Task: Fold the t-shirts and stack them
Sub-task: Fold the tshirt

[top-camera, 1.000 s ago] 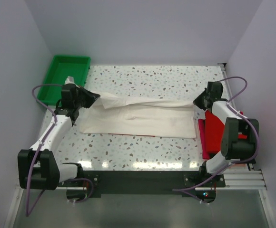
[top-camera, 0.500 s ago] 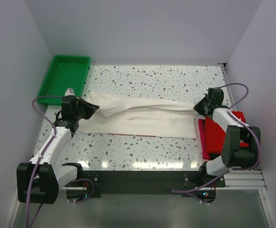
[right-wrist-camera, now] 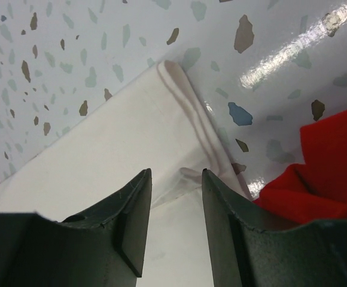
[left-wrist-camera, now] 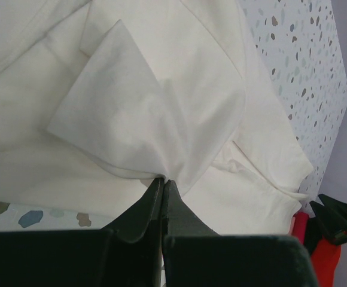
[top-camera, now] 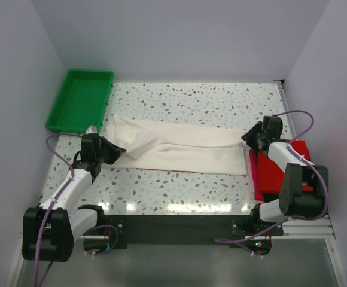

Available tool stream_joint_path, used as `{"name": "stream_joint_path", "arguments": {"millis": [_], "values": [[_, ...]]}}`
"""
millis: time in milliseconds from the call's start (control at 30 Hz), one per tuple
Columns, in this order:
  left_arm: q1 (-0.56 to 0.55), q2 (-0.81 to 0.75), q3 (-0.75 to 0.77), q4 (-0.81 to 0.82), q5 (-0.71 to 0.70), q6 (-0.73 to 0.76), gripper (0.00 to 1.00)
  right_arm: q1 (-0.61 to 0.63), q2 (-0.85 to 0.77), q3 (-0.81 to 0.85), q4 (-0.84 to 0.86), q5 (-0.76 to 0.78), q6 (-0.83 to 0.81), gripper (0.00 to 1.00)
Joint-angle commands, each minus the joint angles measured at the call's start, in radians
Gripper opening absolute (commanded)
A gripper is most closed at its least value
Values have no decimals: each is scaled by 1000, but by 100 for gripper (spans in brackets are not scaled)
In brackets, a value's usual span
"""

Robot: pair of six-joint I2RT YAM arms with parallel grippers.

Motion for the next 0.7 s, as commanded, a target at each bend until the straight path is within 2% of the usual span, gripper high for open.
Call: {"name": "stream_joint_path", "arguments": {"millis": [0, 367, 667], "values": [[0, -16, -9, 53, 9, 32, 0, 0, -57, 19, 15, -29, -32, 43], [2, -23, -18, 53, 12, 37, 0, 162, -80, 19, -36, 43, -26, 43], [2, -16, -17, 55, 20, 43, 0, 164, 23, 13, -42, 92, -2, 43]]}}
